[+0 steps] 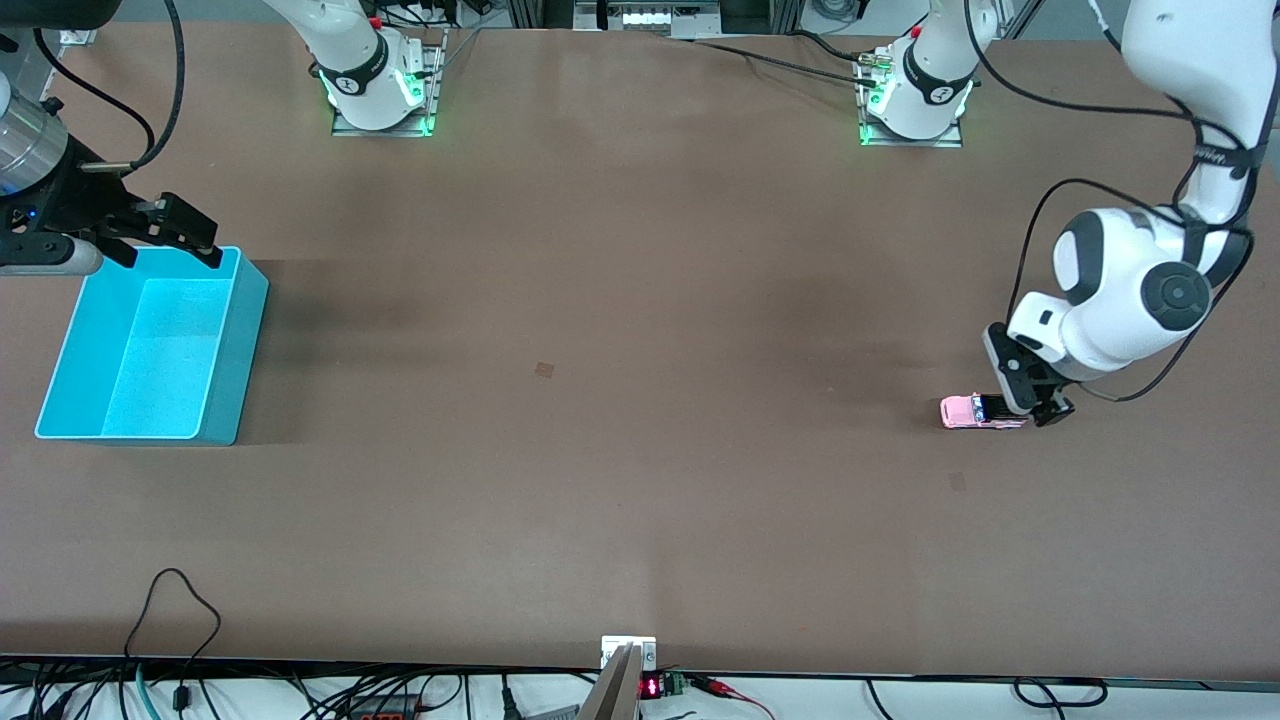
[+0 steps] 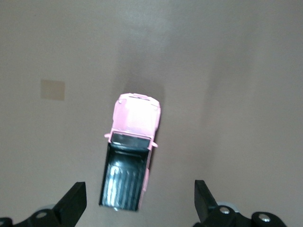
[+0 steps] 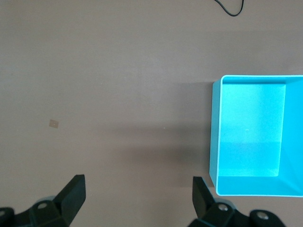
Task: Wind and store pink jeep toy
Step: 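Lower the left gripper over the pink jeep and close on it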
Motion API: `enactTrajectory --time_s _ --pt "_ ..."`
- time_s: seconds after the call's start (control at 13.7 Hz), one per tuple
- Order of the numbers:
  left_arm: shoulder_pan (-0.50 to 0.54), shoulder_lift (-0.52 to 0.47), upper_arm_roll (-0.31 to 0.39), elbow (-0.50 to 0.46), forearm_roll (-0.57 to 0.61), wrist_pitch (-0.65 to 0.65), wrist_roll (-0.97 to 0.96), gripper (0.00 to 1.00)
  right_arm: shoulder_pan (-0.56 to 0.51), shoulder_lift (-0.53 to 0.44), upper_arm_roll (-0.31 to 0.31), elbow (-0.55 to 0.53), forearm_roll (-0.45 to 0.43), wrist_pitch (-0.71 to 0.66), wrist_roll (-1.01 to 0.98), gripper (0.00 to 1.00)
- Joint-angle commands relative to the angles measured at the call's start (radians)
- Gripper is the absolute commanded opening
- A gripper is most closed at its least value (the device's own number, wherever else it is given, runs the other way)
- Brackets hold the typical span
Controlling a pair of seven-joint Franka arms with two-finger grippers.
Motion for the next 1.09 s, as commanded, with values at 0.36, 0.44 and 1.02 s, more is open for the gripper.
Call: enactTrajectory --time_s 0.36,0.44,1.02 --pt "0.005 0.108 -0.001 0.079 0.016 0.042 0.102 1.0 -0.007 0.002 0.004 0.017 0.0 -0.019 -0.002 1.0" --pt "0.005 0.117 -0.002 0.091 0.017 0.049 0.122 1.0 -0.007 0.002 0.004 0.017 0.0 -0.018 -0.002 1.0" --pt "0.011 0.14 -0.002 0.096 0.016 0.046 0.167 0.25 -0.007 0.002 0.004 0.017 0.0 -0.018 0.0 1.0"
